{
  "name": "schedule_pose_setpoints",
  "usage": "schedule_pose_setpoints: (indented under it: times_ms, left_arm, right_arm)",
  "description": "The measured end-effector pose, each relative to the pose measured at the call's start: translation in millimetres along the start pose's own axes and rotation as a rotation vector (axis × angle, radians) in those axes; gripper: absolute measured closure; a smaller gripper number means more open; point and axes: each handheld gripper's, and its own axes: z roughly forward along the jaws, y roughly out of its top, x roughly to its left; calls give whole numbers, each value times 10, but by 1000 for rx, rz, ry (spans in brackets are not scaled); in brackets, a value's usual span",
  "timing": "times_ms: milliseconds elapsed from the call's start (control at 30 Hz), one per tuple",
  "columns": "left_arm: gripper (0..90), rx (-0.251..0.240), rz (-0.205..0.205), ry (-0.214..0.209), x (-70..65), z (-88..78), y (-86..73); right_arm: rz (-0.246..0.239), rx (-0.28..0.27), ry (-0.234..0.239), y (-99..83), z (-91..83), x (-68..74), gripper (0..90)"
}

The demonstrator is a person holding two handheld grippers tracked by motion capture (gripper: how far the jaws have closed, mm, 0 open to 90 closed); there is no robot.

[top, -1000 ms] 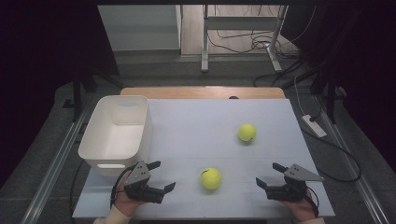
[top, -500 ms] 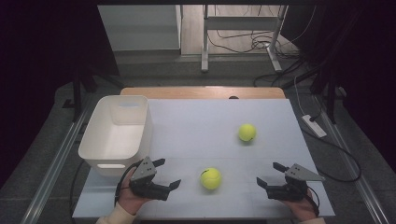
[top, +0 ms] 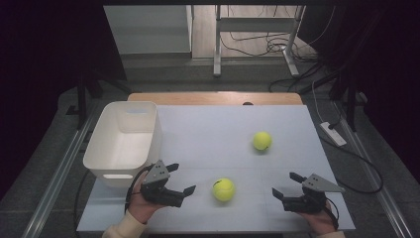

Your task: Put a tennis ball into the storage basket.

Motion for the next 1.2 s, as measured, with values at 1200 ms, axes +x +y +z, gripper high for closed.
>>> schedule_pose_setpoints:
  times_ms: [1200]
  left_arm:
    - [70,54,15,-42,-37,285,295]
  right_arm:
    - [1,1,-7,-7,-7,-21,98]
